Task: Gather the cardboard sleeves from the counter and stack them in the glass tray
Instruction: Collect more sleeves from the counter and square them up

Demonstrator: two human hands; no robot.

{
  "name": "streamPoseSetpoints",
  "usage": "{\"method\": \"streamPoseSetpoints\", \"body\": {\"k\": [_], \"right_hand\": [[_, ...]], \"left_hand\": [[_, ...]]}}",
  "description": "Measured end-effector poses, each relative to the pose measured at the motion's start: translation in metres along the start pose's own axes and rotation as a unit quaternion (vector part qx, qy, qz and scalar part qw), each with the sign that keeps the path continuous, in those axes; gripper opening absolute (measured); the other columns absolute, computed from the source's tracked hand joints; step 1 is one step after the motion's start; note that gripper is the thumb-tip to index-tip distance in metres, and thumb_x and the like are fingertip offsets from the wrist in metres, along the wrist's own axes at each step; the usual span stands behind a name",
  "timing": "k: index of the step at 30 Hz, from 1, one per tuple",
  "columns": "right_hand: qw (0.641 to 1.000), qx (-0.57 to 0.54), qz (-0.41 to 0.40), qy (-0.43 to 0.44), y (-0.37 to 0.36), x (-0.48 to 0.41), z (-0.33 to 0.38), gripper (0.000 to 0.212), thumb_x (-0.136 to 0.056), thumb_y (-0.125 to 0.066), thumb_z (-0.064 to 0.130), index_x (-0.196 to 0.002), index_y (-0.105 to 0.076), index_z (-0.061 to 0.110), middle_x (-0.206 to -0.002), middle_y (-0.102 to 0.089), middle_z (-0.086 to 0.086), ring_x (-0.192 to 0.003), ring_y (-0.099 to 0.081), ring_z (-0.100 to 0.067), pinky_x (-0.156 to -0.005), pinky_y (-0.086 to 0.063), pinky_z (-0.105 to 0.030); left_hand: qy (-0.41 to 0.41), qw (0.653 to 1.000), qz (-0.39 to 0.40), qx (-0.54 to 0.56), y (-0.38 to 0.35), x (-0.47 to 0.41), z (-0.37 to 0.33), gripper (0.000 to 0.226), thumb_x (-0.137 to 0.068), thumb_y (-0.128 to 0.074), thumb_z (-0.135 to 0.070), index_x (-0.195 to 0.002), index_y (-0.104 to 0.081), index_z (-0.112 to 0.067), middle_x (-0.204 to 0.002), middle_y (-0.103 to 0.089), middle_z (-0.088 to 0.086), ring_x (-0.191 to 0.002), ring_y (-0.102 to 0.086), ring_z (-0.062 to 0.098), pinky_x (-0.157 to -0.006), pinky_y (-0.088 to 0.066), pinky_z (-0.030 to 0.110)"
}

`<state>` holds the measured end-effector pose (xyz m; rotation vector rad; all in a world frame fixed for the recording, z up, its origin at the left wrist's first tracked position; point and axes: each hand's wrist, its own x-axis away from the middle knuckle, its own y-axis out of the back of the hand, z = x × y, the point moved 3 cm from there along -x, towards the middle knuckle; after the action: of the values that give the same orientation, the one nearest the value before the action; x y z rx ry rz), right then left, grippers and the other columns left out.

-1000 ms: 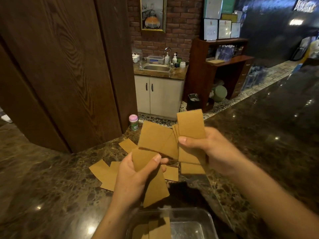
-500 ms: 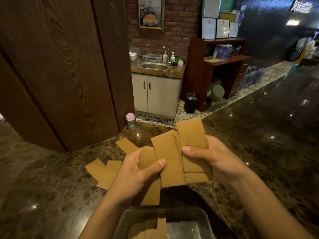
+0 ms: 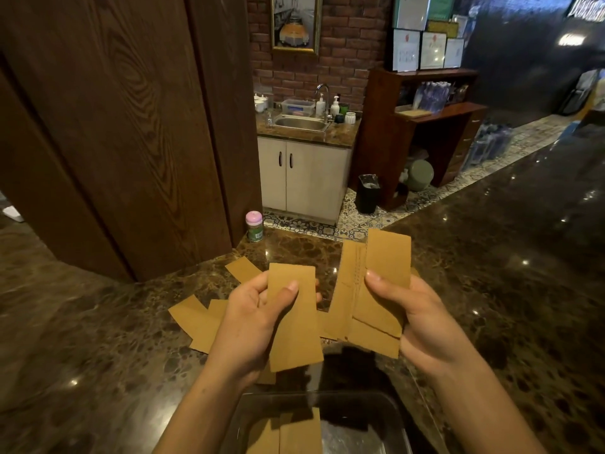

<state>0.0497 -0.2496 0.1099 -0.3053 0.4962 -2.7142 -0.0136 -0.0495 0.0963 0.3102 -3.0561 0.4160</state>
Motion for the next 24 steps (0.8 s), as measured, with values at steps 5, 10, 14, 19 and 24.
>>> {"method": "streamPoseSetpoints", "body": {"k": [5, 10, 14, 19, 24], "right_hand": [[0.999, -0.008, 0.025, -0.021, -0.008, 0.006, -0.016, 0.039, -0.082, -0.067, 0.012, -0.121, -0.067, 0.011, -0.105, -0.081, -0.011, -0.094, -0.079, -0.023, -0.075, -0.064, -0.035], [0.999, 0.000, 0.022, -0.039, -0.011, 0.005, -0.035, 0.051, -0.086, -0.076, 0.020, -0.134, -0.063, 0.010, -0.124, -0.074, -0.017, -0.115, -0.072, -0.034, -0.094, -0.059, -0.047], [0.999, 0.018, 0.012, -0.024, -0.014, 0.005, -0.046, 0.051, -0.083, -0.080, 0.023, -0.131, -0.066, 0.014, -0.122, -0.076, -0.015, -0.114, -0.072, -0.034, -0.094, -0.060, -0.047], [0.998, 0.038, -0.029, 0.041, -0.015, 0.004, -0.044, 0.046, -0.086, -0.073, 0.020, -0.130, -0.065, 0.012, -0.120, -0.076, -0.015, -0.116, -0.072, -0.035, -0.097, -0.058, -0.048], [0.995, 0.093, -0.007, 0.037, -0.017, 0.009, -0.042, 0.046, -0.086, -0.072, 0.032, -0.130, -0.065, 0.017, -0.121, -0.077, -0.008, -0.115, -0.073, -0.028, -0.103, -0.055, -0.055]], "left_hand": [[-0.040, 0.998, -0.033, -0.032, -0.006, -0.002, 0.001, 0.025, -0.100, -0.058, -0.024, -0.120, -0.069, -0.014, -0.100, -0.081, 0.010, -0.094, -0.078, 0.026, -0.072, -0.062, 0.032], [-0.031, 0.997, -0.008, -0.076, -0.017, -0.001, 0.006, 0.024, -0.105, -0.049, -0.031, -0.121, -0.065, -0.021, -0.103, -0.078, -0.002, -0.095, -0.075, 0.016, -0.072, -0.059, 0.024], [-0.013, 0.998, -0.001, -0.064, -0.026, 0.006, 0.014, 0.019, -0.103, -0.054, -0.031, -0.120, -0.062, -0.029, -0.111, -0.076, 0.001, -0.101, -0.073, 0.016, -0.081, -0.061, 0.032], [0.040, 0.994, 0.080, 0.064, -0.038, 0.016, 0.015, 0.043, -0.095, -0.064, -0.004, -0.132, -0.058, -0.026, -0.121, -0.074, 0.009, -0.114, -0.071, 0.026, -0.094, -0.058, 0.039], [0.034, 0.994, 0.049, 0.093, -0.036, 0.017, 0.017, 0.047, -0.091, -0.066, -0.004, -0.132, -0.056, -0.025, -0.116, -0.076, 0.009, -0.108, -0.073, 0.024, -0.085, -0.061, 0.034]]}}
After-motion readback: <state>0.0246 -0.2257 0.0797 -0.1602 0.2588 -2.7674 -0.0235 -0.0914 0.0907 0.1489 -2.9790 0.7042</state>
